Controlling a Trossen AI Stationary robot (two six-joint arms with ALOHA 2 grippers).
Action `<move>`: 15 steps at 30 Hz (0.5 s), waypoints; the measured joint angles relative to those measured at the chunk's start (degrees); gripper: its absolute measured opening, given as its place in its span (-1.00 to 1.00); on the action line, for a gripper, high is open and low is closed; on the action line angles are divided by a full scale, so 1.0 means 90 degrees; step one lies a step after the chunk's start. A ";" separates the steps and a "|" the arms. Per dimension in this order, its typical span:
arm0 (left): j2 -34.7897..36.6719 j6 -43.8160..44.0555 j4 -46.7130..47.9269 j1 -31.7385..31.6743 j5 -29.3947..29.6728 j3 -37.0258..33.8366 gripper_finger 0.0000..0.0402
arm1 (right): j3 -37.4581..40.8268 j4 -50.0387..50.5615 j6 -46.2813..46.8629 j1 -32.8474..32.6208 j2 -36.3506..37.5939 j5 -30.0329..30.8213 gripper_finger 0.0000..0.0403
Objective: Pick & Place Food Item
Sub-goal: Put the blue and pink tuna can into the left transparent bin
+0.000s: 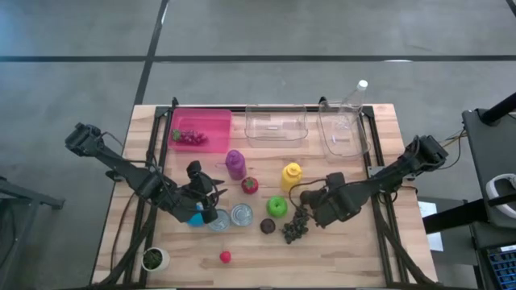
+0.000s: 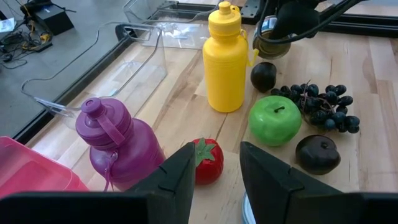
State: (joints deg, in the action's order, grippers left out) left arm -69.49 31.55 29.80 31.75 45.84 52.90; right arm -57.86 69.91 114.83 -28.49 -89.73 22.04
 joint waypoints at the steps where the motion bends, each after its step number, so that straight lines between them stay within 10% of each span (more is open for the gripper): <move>1: 0.0000 0.0000 0.0000 0.0001 0.0000 0.0000 -0.35 | -0.0010 0.0003 -0.0003 0.0000 0.0010 0.0042 0.00; 15: 0.0000 0.0000 0.0000 0.0002 0.0000 0.0000 -0.35 | -0.0310 0.0360 0.0093 -0.0035 0.0051 0.0087 -0.01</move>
State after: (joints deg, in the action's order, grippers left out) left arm -69.49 31.55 29.80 31.77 45.84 52.90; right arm -60.66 73.15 115.66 -28.81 -89.27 22.82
